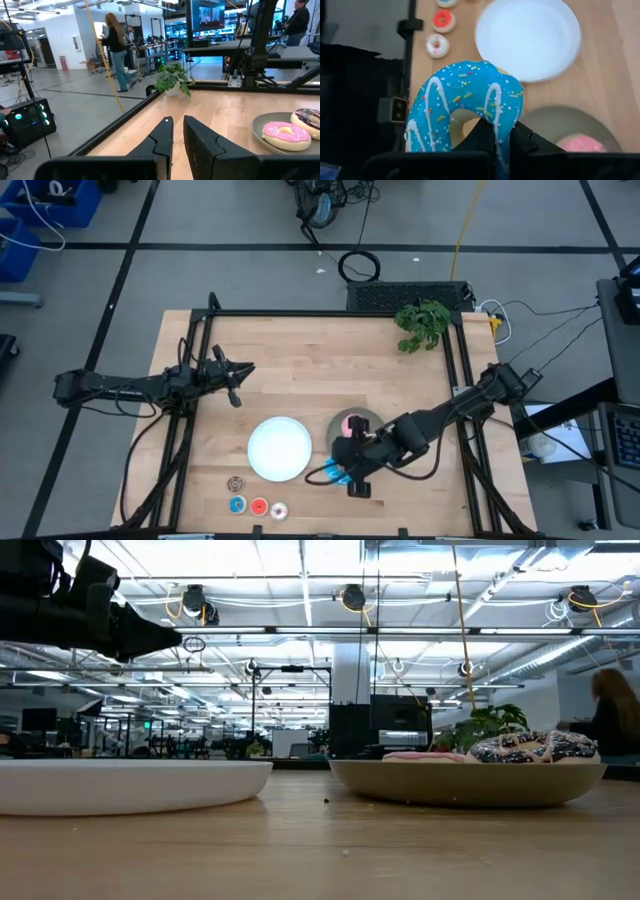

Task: Pick & Place donuts
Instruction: Put the large blue donut on the gray plate

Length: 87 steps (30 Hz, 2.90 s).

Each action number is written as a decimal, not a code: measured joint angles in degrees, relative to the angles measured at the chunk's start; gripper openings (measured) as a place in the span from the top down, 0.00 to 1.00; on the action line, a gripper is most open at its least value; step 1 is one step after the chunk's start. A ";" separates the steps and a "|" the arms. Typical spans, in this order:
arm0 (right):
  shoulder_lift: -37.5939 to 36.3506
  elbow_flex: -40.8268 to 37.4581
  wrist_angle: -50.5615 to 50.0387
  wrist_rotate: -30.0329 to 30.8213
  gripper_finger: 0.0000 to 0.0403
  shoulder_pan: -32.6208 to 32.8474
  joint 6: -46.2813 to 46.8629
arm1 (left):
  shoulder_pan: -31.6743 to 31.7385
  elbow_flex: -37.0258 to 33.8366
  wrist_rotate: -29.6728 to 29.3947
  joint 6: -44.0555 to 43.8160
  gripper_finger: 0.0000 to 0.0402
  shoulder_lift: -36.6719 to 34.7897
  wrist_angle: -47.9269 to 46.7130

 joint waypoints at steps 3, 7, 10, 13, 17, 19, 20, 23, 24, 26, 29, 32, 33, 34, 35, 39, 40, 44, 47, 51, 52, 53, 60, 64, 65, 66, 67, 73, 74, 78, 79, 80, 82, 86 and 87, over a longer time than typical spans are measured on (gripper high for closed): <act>-0.02 0.00 -1.26 -0.01 0.98 0.02 0.22 | 0.00 0.00 0.02 0.57 0.87 -0.02 0.00; 0.31 0.00 -1.76 -0.05 0.98 0.03 0.46 | 0.00 0.00 0.00 0.60 0.87 -0.02 0.00; 0.43 0.00 -1.84 -0.04 0.98 -0.04 1.38 | 0.00 0.00 0.00 0.68 0.87 0.00 -0.01; 0.37 0.00 -1.87 -0.22 0.98 -0.73 3.90 | 0.00 0.00 0.00 1.27 0.87 0.00 -0.02; 0.37 -0.03 -3.69 -0.21 0.98 -1.96 4.70 | 0.00 0.00 0.00 1.27 0.87 0.00 -0.02; 0.37 -1.18 -3.11 -0.22 0.98 -2.89 4.51 | 0.00 0.00 0.00 1.27 0.87 0.00 -0.04; 0.35 -2.28 -2.65 -0.25 0.98 -3.39 4.16 | 0.00 0.00 0.00 1.27 0.87 0.00 -0.04; 0.37 -6.91 -0.48 -3.23 0.98 -5.47 3.13 | 0.00 0.00 0.00 1.19 0.87 -0.01 -0.04; 0.37 -8.85 1.01 -4.35 0.98 -6.09 3.17 | 0.00 0.00 0.00 1.15 0.87 0.00 -0.04; 0.37 -12.59 4.19 -6.02 0.98 -7.27 2.94 | 0.00 0.00 0.00 1.10 0.87 0.00 -0.04; 0.44 -16.92 7.94 -6.54 0.98 -8.36 2.06 | 0.00 0.00 0.00 1.15 0.87 -0.01 -0.03; 0.44 -20.28 11.00 -8.16 0.98 -9.72 1.56 | 0.00 0.00 0.00 1.25 0.87 -0.01 -0.04; 0.44 -21.34 11.77 -8.50 0.98 -10.25 1.53 | 0.00 0.00 0.00 1.25 0.87 0.00 -0.04; 0.44 -22.39 12.88 -9.12 0.98 -10.82 1.53 | 0.00 0.00 0.00 1.25 0.87 -0.02 -0.04; 0.44 -23.44 14.69 -9.41 0.98 -11.29 1.57 | 0.00 0.00 0.00 1.25 0.87 0.00 -0.04; 0.44 -27.42 21.91 -10.74 0.98 -12.43 1.57 | 0.00 0.00 0.00 1.27 0.87 0.00 0.02; 0.44 -28.35 23.31 -10.80 0.98 -12.50 1.59 | 0.00 0.00 0.00 1.31 0.87 0.00 0.08; 0.44 -31.23 26.23 -10.83 0.98 -12.48 2.28 | 0.00 0.00 0.00 1.32 0.87 -0.02 0.27; 0.44 -33.20 28.58 -10.81 0.98 -12.46 4.42 | 0.00 0.00 0.00 1.34 0.87 -0.02 0.32; 0.44 -33.99 29.41 -10.76 0.98 -12.37 4.75 | 0.00 0.00 -0.02 1.34 0.87 0.00 0.51; 0.44 -34.06 29.42 -10.74 0.98 -12.37 4.72 | 0.00 0.00 -0.02 1.34 0.87 0.00 0.51; 0.44 -34.12 29.36 -10.74 0.98 -12.37 4.65 | 0.00 0.00 -0.02 1.32 0.87 0.00 0.51; 0.44 -34.16 29.34 -10.31 0.97 -12.37 3.63 | 0.00 0.00 -0.02 1.32 0.87 0.00 0.90; 0.44 -34.16 29.49 -9.15 0.97 -12.35 4.10 | 0.00 0.00 -0.02 1.34 0.87 0.00 0.90; 0.44 -34.16 29.82 -9.17 0.97 -12.33 4.41 | 0.00 0.00 -0.02 1.34 0.87 0.00 0.88; 0.44 -34.16 30.24 -9.28 0.97 -12.15 4.56 | 0.00 0.00 -0.02 1.34 0.87 0.00 0.88; 0.44 -34.16 30.52 -9.35 0.97 -12.01 4.52 | 0.00 0.00 -0.02 1.34 0.87 0.00 0.88; 1.20 -34.14 31.96 -10.72 0.97 -11.82 4.65 | 0.00 0.00 -0.04 1.32 0.87 0.00 0.88; 1.33 -34.15 31.07 -10.73 0.97 -11.82 4.64 | 0.00 0.00 -0.04 1.32 0.87 0.00 0.87; 2.54 -34.17 30.47 -10.70 0.97 -11.85 4.44 | 0.00 -0.02 -0.04 1.32 0.87 0.00 0.71; 2.87 -34.18 30.85 -10.65 0.97 -11.85 4.20 | 0.00 -0.02 -0.04 1.32 0.87 0.00 0.72; 3.11 -34.16 31.70 -10.65 0.97 -11.85 4.05 | 0.00 -0.02 -0.04 1.32 0.87 0.00 0.45; 3.21 -34.16 31.41 -10.68 0.97 -11.85 3.15 | 0.00 -0.02 -0.04 1.32 0.87 0.00 0.27; 3.13 -34.16 32.17 -10.74 0.94 -12.01 3.37 | 0.00 -0.02 -0.90 1.34 0.87 0.00 -0.04; 3.13 -34.16 32.00 -10.76 0.92 -12.16 3.92 | 0.00 -0.02 -1.15 1.33 0.87 0.00 0.00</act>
